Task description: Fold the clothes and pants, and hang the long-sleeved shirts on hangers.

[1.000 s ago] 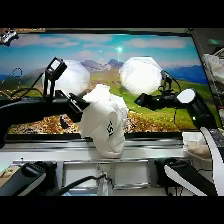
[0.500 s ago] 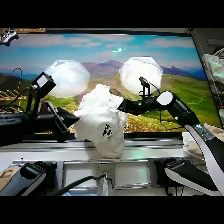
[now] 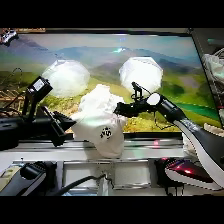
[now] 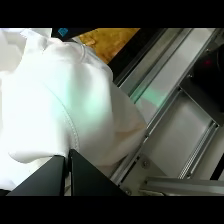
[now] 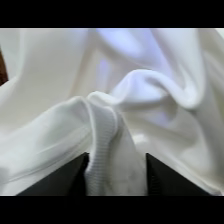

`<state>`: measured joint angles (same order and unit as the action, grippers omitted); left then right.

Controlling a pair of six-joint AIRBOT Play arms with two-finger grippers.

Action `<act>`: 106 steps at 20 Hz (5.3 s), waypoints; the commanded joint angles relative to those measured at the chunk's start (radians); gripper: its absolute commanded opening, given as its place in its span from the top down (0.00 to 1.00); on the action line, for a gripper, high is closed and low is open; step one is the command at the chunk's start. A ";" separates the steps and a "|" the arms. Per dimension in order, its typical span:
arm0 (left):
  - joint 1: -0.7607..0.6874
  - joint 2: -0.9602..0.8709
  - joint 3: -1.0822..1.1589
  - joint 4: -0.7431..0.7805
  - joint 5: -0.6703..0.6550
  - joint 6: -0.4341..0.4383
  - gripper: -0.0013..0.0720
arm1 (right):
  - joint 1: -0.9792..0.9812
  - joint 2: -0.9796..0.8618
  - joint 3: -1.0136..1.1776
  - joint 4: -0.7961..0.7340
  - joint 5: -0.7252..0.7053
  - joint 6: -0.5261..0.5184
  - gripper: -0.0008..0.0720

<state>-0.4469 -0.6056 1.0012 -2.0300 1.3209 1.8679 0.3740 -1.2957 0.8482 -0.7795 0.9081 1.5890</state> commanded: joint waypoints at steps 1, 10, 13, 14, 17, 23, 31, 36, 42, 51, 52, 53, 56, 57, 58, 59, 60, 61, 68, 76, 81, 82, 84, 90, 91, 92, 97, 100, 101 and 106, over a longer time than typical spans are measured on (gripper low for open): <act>-0.001 0.011 0.000 0.002 0.000 -0.006 0.97 | 0.010 -0.041 0.001 0.006 -0.030 0.000 0.63; 0.000 0.016 0.002 0.025 -0.490 -0.005 0.97 | -0.047 0.078 0.423 -0.297 -0.046 -0.058 0.95; -0.001 0.014 0.022 -0.007 -0.895 -0.005 0.97 | -0.088 0.141 0.791 -0.444 -0.081 -0.055 0.95; -0.003 0.014 0.042 -0.037 -1.024 -0.005 0.97 | -0.093 0.149 0.930 -0.487 -0.079 -0.055 0.95; -0.042 0.013 0.129 -0.080 -1.238 -0.005 0.97 | -0.084 0.153 1.279 -0.515 -0.037 -0.056 0.95; -0.126 -0.093 0.195 0.077 -1.180 -0.002 0.97 | -0.053 0.187 1.203 -0.517 0.124 -0.024 0.95; 0.129 -0.206 0.124 0.415 -0.541 -0.109 0.97 | -0.026 -0.189 1.019 -0.661 0.452 0.043 0.95; 0.218 -0.153 -0.073 0.463 -0.498 -0.137 0.97 | 0.185 -0.411 1.019 -0.660 0.466 0.031 0.95; 0.227 -0.068 -0.177 0.598 -0.347 -0.357 0.97 | 0.318 -0.474 1.022 -0.709 0.241 0.080 0.95; 0.254 0.264 0.003 1.038 -0.137 -0.767 0.32 | 0.320 -0.475 1.123 -0.621 0.224 0.033 0.95; 0.257 0.265 0.016 1.146 -0.121 -0.773 0.34 | 0.324 -0.475 1.135 -0.617 0.224 0.011 0.95; 0.262 0.251 0.016 1.209 -0.086 -0.772 0.34 | 0.328 -0.473 1.146 -0.612 0.224 -0.006 0.95; 0.299 0.109 -0.007 1.154 -0.041 -0.772 0.39 | 0.331 -0.471 1.168 -0.605 0.211 -0.045 0.95; 0.322 0.038 -0.018 1.160 -0.079 -0.772 0.44 | 0.331 -0.471 1.168 -0.604 0.209 -0.058 0.95; 0.358 -0.049 -0.019 1.177 -0.124 -0.767 0.44 | 0.331 -0.471 1.168 -0.604 0.211 -0.066 0.95; 0.401 -0.130 -0.016 1.188 -0.162 -0.764 0.44 | 0.331 -0.471 1.168 -0.604 0.217 -0.070 0.95; 0.458 -0.216 -0.007 1.160 -0.181 -0.764 0.44 | 0.331 -0.471 1.168 -0.605 0.224 -0.089 0.95; 0.521 -0.290 0.008 1.080 -0.187 -0.756 0.43 | 0.331 -0.472 1.168 -0.606 0.225 -0.106 0.95; 0.927 -0.540 0.031 0.690 -0.404 -0.430 0.40 | 0.330 -0.472 1.168 -0.615 0.224 -0.171 0.95; 0.974 -0.708 0.063 0.760 -0.522 -0.218 0.40 | 0.331 -0.472 1.168 -0.612 0.219 -0.170 0.95; 0.974 -0.839 0.190 0.818 -0.525 -0.217 0.40 | 0.331 -0.472 1.168 -0.611 0.224 -0.170 0.95; 0.975 -0.859 0.206 0.818 -0.525 -0.217 0.40 | 0.331 -0.472 1.168 -0.611 0.224 -0.169 0.95; 0.975 -0.888 0.214 0.826 -0.524 -0.217 0.50 | 0.331 -0.472 1.168 -0.611 0.223 -0.169 0.95; 1.004 -0.916 0.214 0.821 -0.503 -0.218 0.50 | 0.331 -0.473 1.168 -0.612 0.220 -0.168 0.95; 1.010 -0.916 0.213 0.820 -0.496 -0.218 0.50 | 0.331 -0.473 1.168 -0.612 0.219 -0.167 0.95; 1.018 -0.916 0.212 0.816 -0.487 -0.218 0.50 | 0.331 -0.473 1.168 -0.612 0.217 -0.167 0.95; 1.035 -0.916 0.209 0.787 -0.480 -0.218 0.51 | 0.331 -0.473 1.168 -0.612 0.212 -0.166 0.95; 1.032 -0.917 0.209 0.787 -0.503 -0.217 0.66 | 0.331 -0.473 1.168 -0.611 0.206 -0.163 0.95; 1.032 -0.917 0.209 0.787 -0.506 -0.217 0.69 | 0.331 -0.473 1.168 -0.611 0.206 -0.163 0.95; 1.032 -0.917 0.209 0.788 -0.532 -0.183 0.96 | 0.331 -0.473 1.168 -0.611 0.206 -0.163 0.95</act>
<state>0.5854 -1.5230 1.2106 -1.2381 0.8104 1.6699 0.7040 -1.7676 2.0151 -1.3907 1.1145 1.4277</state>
